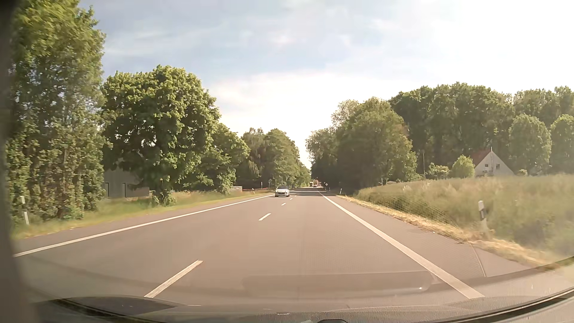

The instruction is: Follow the waypoints while adhering to traffic rules and regulations

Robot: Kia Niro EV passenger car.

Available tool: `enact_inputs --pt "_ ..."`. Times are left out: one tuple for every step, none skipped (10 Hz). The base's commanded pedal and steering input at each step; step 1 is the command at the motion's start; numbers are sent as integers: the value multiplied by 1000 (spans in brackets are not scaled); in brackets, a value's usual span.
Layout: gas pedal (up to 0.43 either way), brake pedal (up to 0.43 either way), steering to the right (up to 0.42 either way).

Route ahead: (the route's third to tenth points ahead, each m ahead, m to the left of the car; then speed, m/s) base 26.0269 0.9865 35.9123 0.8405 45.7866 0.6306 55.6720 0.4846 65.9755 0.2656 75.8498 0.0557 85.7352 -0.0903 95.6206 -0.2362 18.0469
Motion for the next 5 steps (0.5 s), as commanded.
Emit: enact_inputs --pt "79 0 -1" --pt "87 0 -1" --pt "87 0 -1" --pt "98 0 -1" --pt "98 0 -1"
